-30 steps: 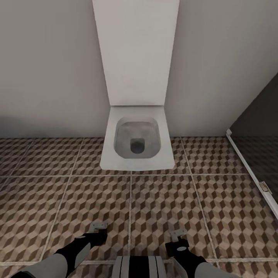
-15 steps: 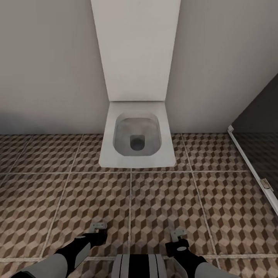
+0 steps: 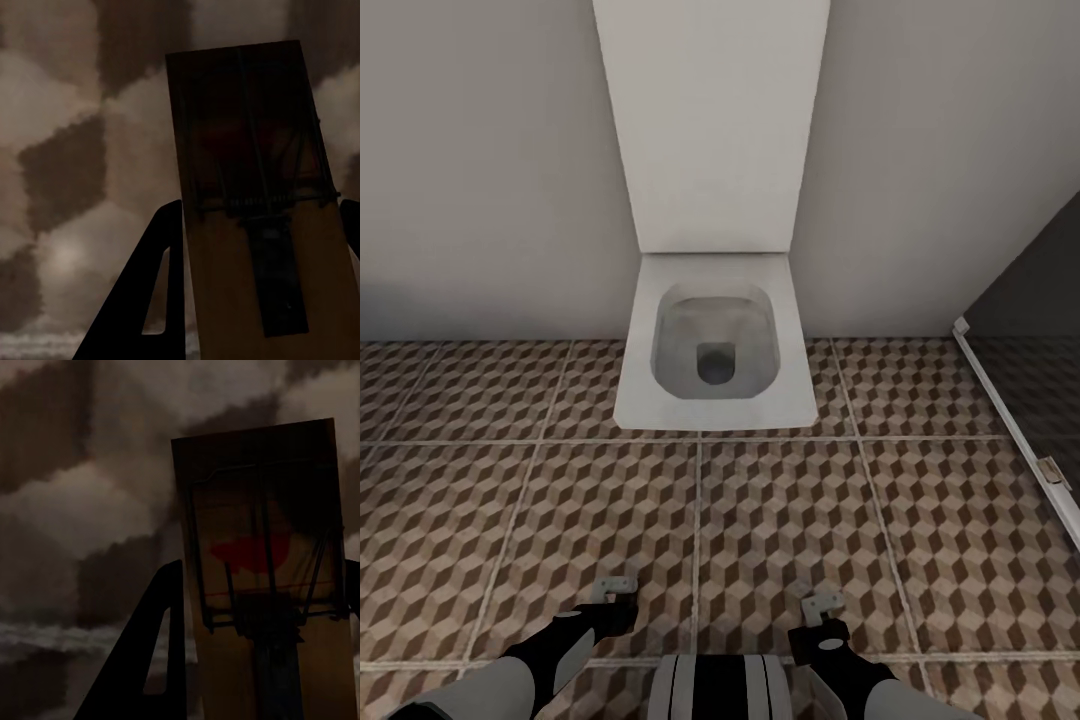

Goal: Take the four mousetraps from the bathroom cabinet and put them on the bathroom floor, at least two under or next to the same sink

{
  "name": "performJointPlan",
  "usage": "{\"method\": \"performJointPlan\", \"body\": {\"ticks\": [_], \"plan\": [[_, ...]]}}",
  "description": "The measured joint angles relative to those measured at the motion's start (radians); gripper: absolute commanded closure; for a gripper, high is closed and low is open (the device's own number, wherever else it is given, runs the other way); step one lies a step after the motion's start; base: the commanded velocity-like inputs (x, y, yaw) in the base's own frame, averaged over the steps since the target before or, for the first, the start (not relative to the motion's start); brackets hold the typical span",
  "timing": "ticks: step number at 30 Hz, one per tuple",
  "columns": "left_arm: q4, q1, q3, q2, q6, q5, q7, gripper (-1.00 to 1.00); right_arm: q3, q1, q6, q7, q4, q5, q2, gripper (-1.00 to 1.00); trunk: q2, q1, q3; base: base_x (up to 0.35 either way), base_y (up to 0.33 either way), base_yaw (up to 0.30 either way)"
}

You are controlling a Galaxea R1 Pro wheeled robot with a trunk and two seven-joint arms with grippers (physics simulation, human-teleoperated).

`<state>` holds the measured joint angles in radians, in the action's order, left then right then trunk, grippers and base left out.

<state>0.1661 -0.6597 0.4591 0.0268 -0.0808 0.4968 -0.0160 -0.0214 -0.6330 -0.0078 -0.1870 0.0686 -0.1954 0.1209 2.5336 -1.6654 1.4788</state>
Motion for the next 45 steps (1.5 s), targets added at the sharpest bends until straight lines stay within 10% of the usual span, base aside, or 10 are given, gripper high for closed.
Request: {"method": "performJointPlan", "body": {"ticks": [34, 45], "plan": [[0.013, 0.000, -0.004, 0.000, 0.003, -0.001, -0.006, 1.00, 0.000, 0.000, 0.000, 0.002, 0.000, 0.000, 0.000, 1.00, 0.002, -0.002, 0.023, 0.000, 0.000, 0.000], [-0.030, 0.000, 0.018, -0.001, 0.115, -0.087, -0.017, 1.00, -0.001, 0.000, -0.005, 0.000, 0.010, -0.002, 0.000, 1.00, 0.001, -0.003, 0.023, 0.000, 0.000, 0.000]]}}
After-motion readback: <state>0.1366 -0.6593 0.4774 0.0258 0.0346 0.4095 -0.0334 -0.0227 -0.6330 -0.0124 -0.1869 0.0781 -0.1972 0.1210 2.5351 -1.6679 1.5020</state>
